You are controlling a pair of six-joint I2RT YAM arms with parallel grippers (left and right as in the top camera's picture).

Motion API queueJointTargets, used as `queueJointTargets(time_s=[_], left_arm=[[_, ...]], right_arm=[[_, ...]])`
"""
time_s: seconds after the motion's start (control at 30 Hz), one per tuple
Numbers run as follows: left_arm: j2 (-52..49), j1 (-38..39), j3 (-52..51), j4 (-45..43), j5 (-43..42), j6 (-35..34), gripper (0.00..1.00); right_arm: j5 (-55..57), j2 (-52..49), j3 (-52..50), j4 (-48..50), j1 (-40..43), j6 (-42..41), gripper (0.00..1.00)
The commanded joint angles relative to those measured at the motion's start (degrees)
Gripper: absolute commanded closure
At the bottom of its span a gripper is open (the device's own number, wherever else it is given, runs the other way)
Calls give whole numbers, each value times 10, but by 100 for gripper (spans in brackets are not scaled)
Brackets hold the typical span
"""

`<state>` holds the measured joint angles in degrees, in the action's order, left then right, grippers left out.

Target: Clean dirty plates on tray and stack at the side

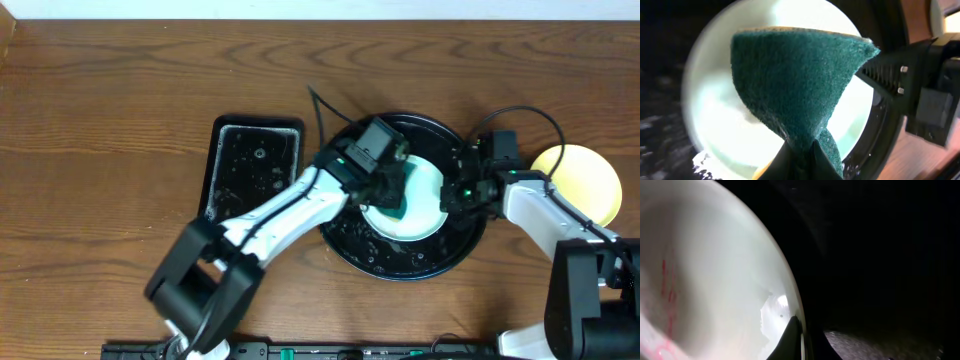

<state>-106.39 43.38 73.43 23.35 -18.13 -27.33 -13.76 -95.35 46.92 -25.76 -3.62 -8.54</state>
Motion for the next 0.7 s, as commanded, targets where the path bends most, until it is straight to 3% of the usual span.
queueJointTargets(time_s=[0.0, 0.23, 0.47, 0.67], left_arm=[[-43, 12, 9, -21, -7, -29, 93], [-112, 16, 10, -56, 8, -38, 92], [-116, -3, 14, 87, 263, -18, 92], [-115, -8, 27, 152, 315, -17, 93]], right_arm=[[2, -13, -16, -13, -30, 11, 99], [2, -13, -16, -17, -31, 11, 99], [2, -13, -16, -25, -31, 11, 99], [5, -13, -16, -26, -31, 11, 99]])
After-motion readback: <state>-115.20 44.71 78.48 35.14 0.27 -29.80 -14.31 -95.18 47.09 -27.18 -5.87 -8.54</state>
